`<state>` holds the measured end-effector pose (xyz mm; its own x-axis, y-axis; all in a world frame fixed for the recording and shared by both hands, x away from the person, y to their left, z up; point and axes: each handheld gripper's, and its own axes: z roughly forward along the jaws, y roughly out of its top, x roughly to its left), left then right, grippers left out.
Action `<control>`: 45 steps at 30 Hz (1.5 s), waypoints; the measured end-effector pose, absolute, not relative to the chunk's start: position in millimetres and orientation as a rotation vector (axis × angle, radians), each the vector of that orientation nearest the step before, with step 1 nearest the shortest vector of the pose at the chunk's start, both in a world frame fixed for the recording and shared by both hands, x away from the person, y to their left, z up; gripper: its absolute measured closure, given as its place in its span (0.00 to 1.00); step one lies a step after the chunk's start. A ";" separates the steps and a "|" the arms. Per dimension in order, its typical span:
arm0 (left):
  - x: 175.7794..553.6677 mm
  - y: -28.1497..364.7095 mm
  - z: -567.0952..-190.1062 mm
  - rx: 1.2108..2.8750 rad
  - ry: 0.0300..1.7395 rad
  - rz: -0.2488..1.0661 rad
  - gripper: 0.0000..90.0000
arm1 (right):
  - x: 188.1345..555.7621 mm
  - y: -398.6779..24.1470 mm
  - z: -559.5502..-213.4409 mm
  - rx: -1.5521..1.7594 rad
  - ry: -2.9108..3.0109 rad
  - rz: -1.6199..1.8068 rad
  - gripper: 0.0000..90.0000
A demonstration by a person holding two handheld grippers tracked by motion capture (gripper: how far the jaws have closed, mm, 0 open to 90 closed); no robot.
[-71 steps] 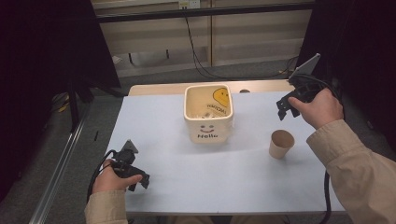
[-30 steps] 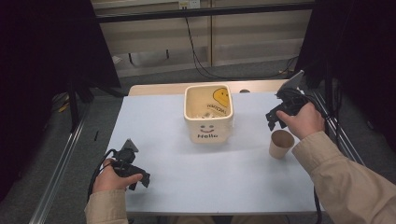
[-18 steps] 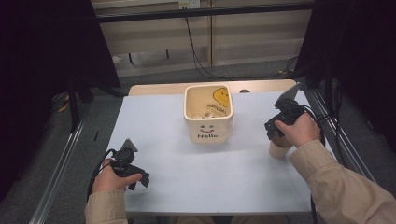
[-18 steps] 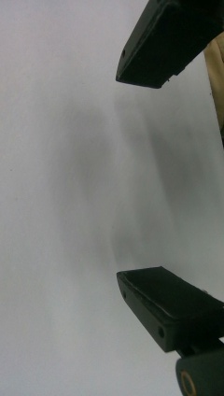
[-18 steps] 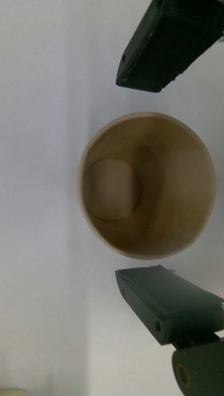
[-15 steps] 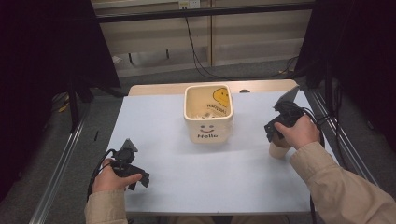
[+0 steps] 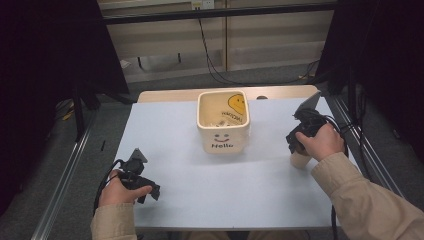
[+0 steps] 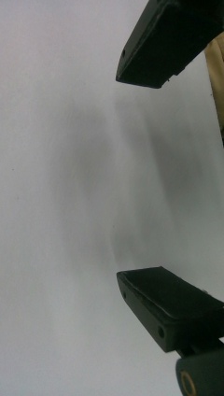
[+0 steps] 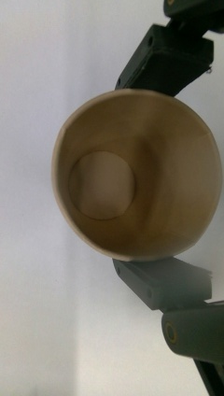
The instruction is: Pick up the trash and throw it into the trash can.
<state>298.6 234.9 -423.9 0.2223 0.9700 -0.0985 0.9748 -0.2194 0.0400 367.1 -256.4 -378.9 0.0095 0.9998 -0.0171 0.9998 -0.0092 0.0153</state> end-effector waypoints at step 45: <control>297.4 234.4 -419.3 2.385 1.861 -0.090 0.06 | 403.6 -218.8 -227.0 2.065 2.315 -0.012 0.24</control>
